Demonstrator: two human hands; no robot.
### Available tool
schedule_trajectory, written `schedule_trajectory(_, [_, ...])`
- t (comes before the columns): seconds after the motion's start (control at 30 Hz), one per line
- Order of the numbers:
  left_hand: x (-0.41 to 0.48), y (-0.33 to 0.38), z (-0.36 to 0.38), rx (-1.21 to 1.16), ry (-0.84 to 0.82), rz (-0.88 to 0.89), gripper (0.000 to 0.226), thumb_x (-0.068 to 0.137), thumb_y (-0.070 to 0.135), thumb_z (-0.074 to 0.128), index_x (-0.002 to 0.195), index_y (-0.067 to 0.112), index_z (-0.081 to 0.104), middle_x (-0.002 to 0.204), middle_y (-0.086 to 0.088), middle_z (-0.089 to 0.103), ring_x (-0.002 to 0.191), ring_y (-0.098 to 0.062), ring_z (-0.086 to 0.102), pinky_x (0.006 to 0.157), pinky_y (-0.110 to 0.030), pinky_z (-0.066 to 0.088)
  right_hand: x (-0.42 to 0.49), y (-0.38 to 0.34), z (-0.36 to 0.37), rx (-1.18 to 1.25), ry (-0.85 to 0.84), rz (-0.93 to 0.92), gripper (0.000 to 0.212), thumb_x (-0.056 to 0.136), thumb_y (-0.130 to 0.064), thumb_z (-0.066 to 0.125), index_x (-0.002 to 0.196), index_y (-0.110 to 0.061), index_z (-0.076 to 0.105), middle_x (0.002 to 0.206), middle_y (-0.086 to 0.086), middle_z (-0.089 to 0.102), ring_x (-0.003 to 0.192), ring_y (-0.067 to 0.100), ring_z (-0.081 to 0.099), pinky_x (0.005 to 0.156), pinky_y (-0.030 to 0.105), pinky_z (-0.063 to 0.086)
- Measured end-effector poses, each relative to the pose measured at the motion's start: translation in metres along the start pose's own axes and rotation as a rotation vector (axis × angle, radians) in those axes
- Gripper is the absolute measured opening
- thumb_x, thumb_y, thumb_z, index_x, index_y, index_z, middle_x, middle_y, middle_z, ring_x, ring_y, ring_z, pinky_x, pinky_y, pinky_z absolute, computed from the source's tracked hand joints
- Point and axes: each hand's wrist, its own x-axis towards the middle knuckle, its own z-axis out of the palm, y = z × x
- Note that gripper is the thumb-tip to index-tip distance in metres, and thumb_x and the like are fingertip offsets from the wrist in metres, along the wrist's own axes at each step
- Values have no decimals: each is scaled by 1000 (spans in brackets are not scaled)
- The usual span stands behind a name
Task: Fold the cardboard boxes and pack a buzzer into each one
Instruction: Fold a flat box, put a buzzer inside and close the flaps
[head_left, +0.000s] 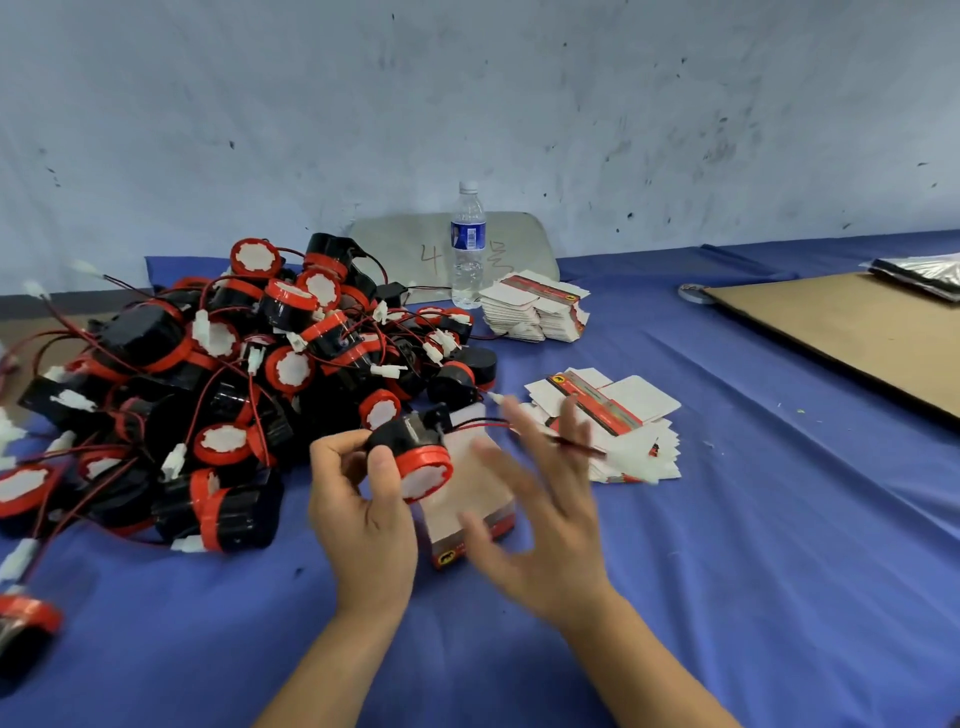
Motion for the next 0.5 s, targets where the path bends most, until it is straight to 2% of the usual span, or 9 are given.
schedule_trajectory(0.1, [-3, 2, 1, -65, 14, -97, 8, 78, 47, 43, 80, 39, 46, 72, 24, 57, 68, -1, 54, 59, -13, 45, -5, -7, 13, -13, -93, -66, 56, 75, -8, 78, 124, -11, 52, 135, 8, 56, 140, 25, 37, 113, 46, 32])
schedule_trajectory(0.2, [-4, 5, 1, -82, -17, -110, 18, 76, 45, 44, 79, 27, 43, 67, 24, 51, 62, -2, 48, 55, -13, 41, -3, -6, 12, 44, -65, -90, 49, 81, -16, 75, 122, -5, 51, 128, 13, 59, 128, 25, 49, 106, 38, 43])
schedule_trajectory(0.3, [-9, 9, 3, -89, -61, -102, 21, 74, 43, 46, 78, 23, 42, 64, 19, 50, 56, -4, 46, 51, -14, 40, -2, -5, 9, 16, -18, -110, 50, 80, -23, 77, 117, -5, 50, 132, 12, 51, 126, 28, 48, 105, 39, 43])
schedule_trajectory(0.43, [-14, 11, 5, -96, -88, -77, 19, 75, 43, 46, 83, 25, 43, 71, 21, 55, 58, -3, 51, 52, -15, 43, -3, -6, 10, -37, 7, -111, 37, 89, -30, 67, 113, -8, 49, 134, 12, 44, 135, 31, 37, 110, 43, 37])
schedule_trajectory(0.5, [-14, 9, 4, -70, -99, -53, 12, 78, 43, 45, 85, 33, 44, 74, 20, 56, 61, -5, 52, 57, -25, 47, -3, -6, 10, -27, -3, -113, 38, 88, -28, 68, 114, -8, 50, 134, 12, 45, 134, 31, 39, 109, 45, 38])
